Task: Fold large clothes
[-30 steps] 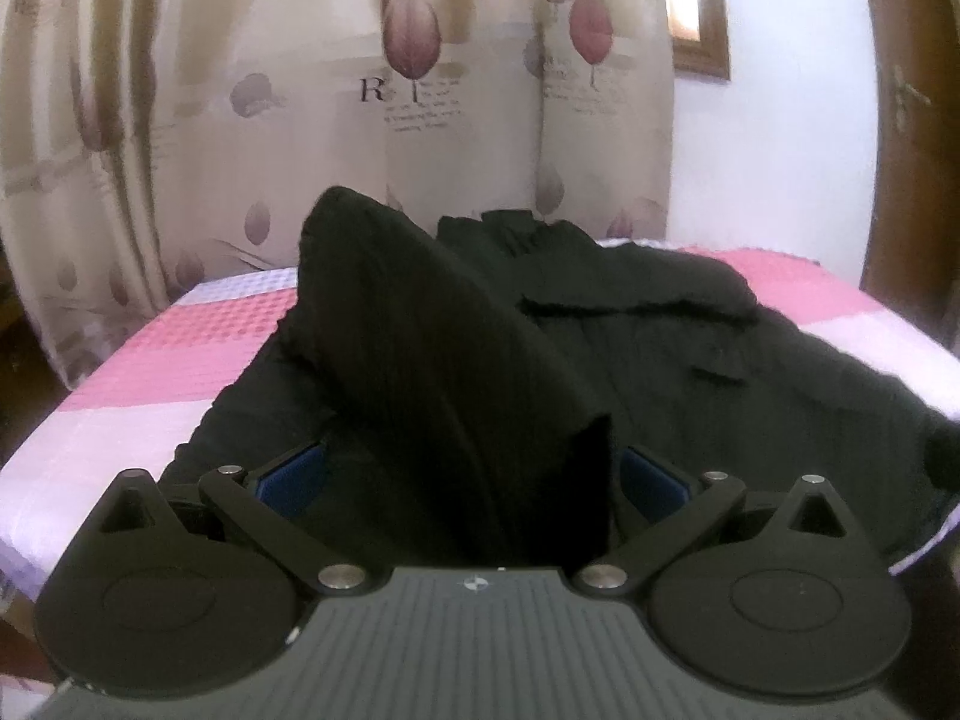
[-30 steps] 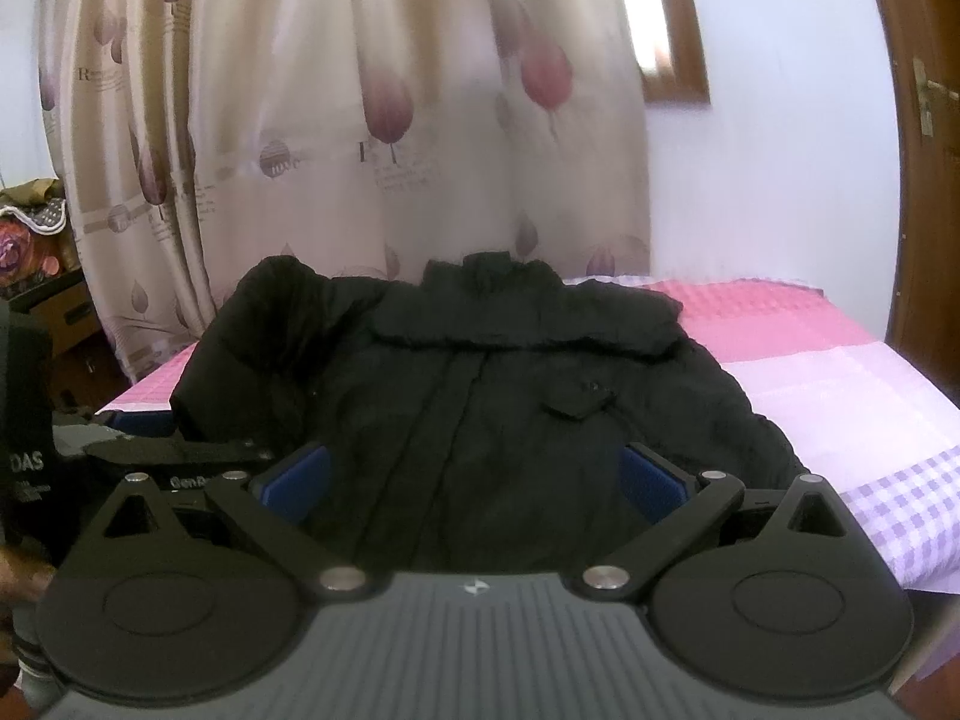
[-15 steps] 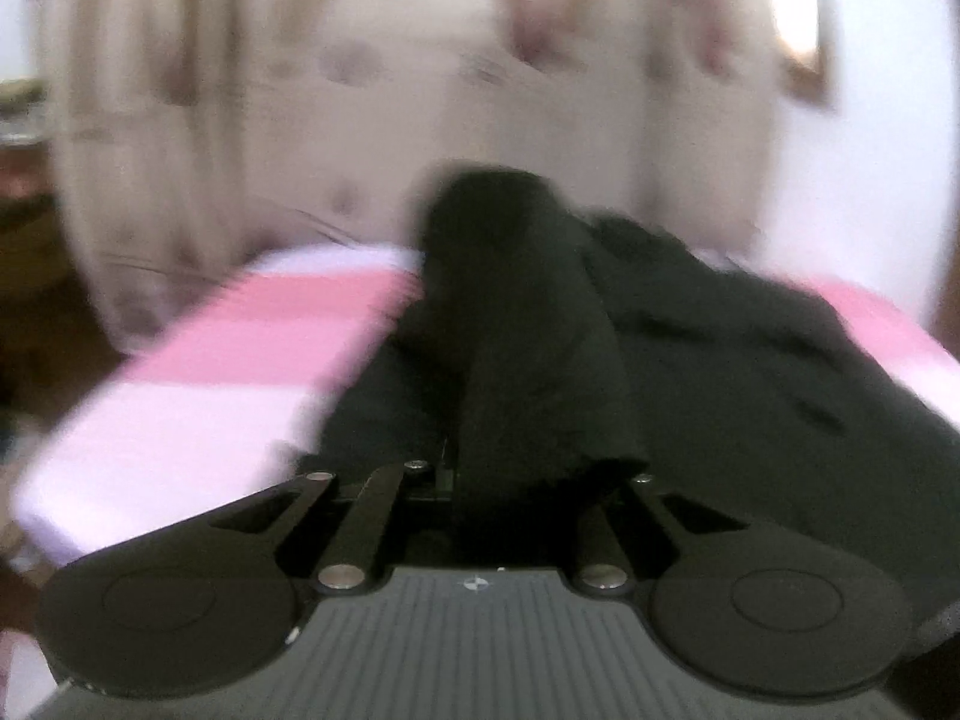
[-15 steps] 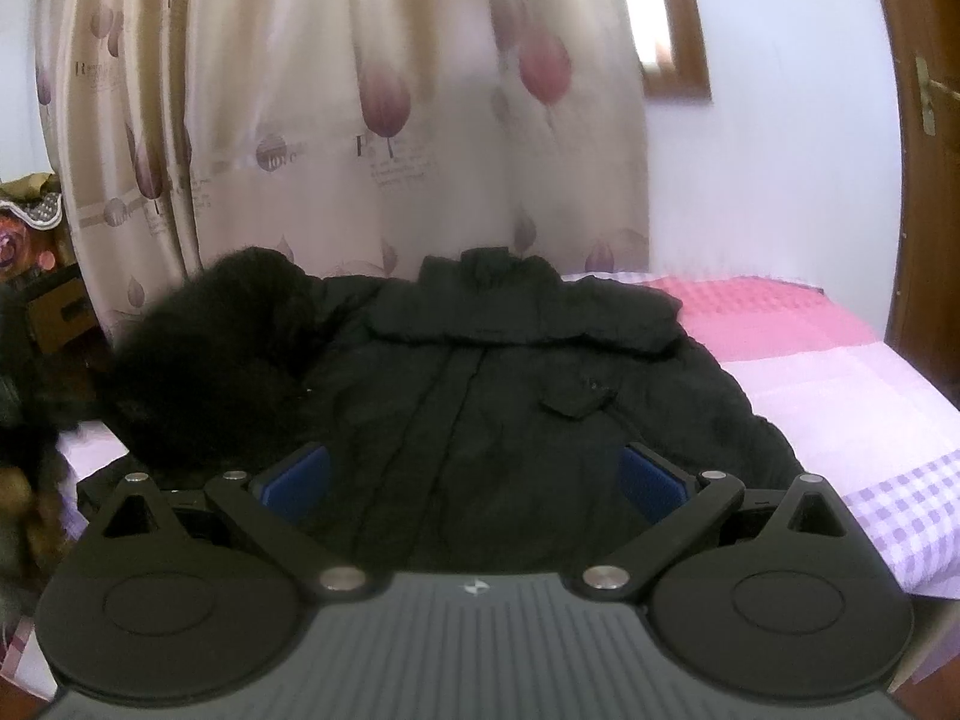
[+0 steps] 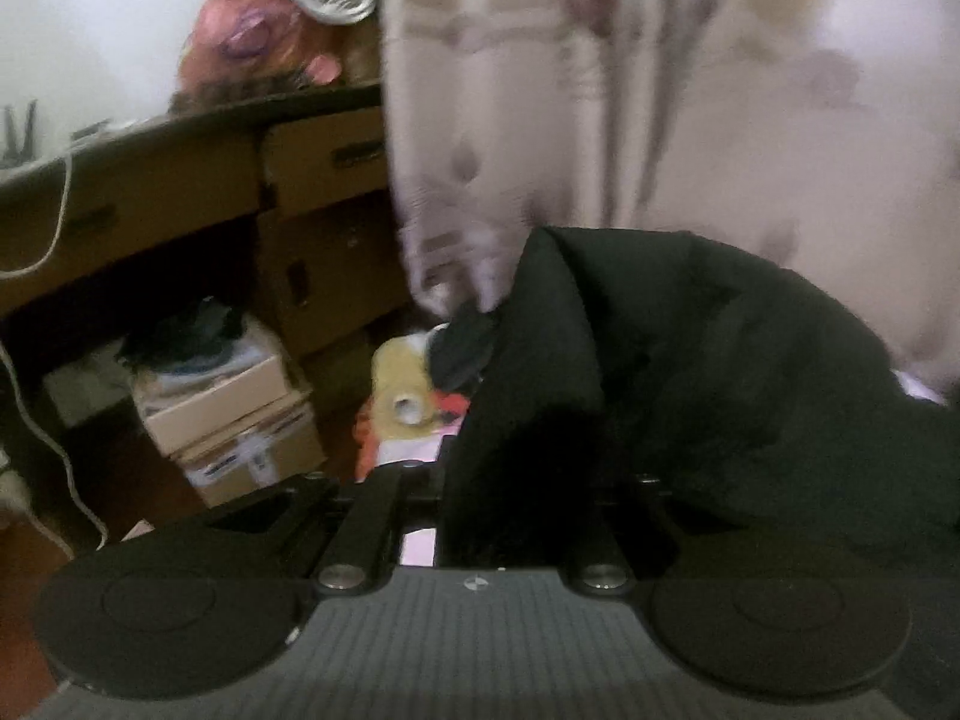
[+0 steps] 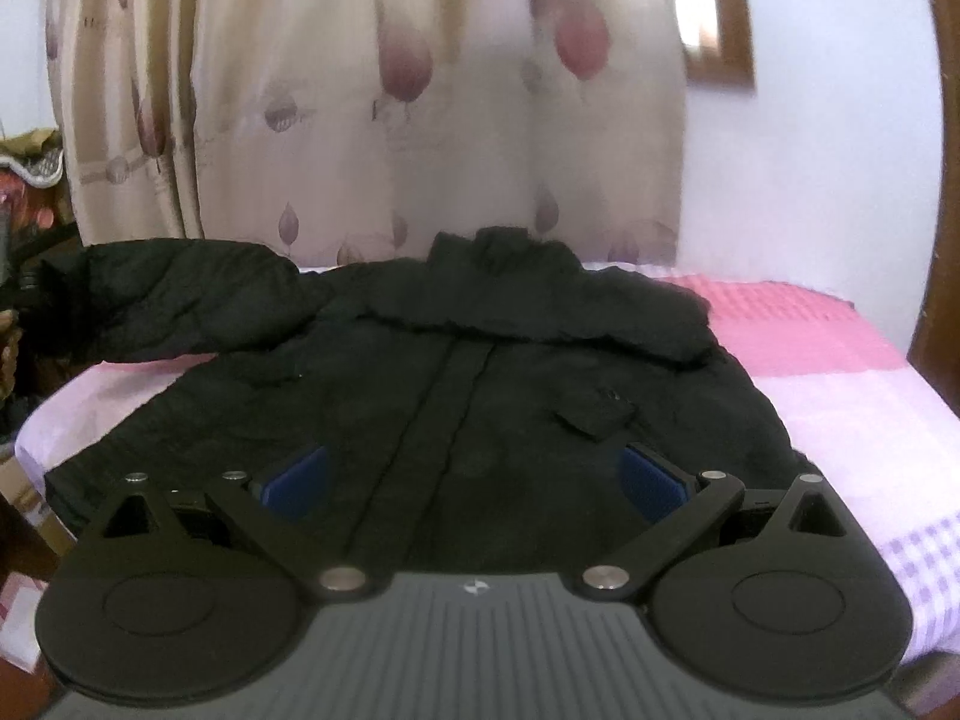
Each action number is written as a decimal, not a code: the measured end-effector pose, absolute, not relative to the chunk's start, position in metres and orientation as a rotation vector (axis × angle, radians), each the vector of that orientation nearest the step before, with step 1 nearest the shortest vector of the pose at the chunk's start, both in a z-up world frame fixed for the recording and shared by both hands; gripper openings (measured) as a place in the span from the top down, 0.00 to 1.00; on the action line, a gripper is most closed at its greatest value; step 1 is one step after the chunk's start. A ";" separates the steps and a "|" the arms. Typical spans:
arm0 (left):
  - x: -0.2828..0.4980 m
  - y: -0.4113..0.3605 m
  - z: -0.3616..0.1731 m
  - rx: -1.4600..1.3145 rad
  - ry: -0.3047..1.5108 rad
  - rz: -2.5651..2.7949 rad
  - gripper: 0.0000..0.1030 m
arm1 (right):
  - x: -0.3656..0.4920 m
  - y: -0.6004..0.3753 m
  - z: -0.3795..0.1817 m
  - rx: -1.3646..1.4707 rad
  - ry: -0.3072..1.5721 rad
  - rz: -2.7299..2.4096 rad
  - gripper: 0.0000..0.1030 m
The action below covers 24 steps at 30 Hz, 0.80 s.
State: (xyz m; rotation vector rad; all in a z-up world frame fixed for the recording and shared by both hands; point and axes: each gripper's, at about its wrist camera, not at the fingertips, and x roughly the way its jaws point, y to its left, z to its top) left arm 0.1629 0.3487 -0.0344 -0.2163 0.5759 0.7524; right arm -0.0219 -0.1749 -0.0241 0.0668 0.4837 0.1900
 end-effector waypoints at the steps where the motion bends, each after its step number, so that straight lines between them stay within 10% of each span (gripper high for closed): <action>1: 0.165 0.355 -0.040 -0.212 0.567 0.786 0.62 | -0.018 -0.174 -0.024 0.056 0.483 0.196 0.00; 5: 0.162 0.364 -0.039 -0.203 0.470 0.914 0.01 | 0.005 -0.169 -0.023 0.020 0.507 0.247 0.00; 15: 0.164 0.254 -0.002 -0.254 0.338 0.523 0.02 | 0.156 -0.111 -0.043 -0.219 0.452 0.355 0.00; 24: 0.220 0.144 -0.089 -0.211 0.420 0.239 0.01 | 0.284 -0.047 -0.109 -0.464 0.483 0.275 0.00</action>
